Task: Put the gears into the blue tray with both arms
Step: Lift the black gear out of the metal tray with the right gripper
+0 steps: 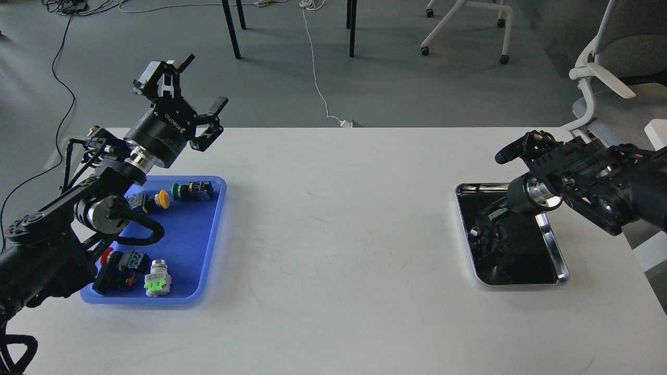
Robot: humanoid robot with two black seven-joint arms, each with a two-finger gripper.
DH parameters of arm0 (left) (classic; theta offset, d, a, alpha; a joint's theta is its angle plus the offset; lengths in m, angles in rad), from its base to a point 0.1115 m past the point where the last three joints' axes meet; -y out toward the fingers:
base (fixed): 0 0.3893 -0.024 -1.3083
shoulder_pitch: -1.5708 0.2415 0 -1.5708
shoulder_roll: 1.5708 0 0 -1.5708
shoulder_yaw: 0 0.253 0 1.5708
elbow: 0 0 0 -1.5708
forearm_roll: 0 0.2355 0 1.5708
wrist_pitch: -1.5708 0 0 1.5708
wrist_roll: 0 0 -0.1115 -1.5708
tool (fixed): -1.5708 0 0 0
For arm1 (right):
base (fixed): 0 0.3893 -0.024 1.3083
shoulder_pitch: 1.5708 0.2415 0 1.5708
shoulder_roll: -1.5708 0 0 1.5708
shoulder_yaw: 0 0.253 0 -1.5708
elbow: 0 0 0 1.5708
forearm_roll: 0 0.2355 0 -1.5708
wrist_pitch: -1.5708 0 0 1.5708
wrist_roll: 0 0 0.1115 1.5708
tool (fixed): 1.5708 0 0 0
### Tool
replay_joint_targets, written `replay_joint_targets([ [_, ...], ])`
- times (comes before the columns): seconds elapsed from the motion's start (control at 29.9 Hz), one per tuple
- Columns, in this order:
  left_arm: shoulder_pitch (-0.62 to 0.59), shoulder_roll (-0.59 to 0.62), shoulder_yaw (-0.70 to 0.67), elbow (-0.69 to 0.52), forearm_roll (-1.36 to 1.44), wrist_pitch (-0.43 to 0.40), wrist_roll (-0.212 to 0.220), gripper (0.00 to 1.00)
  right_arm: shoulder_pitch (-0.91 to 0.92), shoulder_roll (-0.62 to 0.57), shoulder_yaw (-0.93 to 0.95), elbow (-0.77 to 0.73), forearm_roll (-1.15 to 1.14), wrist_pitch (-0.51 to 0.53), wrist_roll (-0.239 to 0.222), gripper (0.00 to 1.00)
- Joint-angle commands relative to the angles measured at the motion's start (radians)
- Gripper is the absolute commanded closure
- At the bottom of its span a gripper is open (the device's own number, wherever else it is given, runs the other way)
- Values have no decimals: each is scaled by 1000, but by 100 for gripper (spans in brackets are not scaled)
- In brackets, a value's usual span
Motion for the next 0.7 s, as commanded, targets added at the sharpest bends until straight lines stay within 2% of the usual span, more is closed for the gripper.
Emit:
replay_joint_targets([
  [0.0, -1, -1, -1, 0, 0, 0, 0, 0, 10, -3, 0, 6, 0, 0, 0, 87],
  [0.1, -1, 1, 1, 0, 0, 0, 0, 0, 37, -14, 0, 51, 5, 0, 0, 87],
  [0.43, -1, -1, 1, 0, 0, 0, 0, 0, 240, -158, -1, 282, 5, 0, 0, 86],
  [0.57, -1, -2, 1, 0, 0, 0, 0, 0, 284, -139, 2, 350, 8, 0, 0, 86],
  [0.67, -1, -1, 1, -1, 0, 0, 0, 0, 300, -81, 0, 388, 35, 0, 0, 86],
])
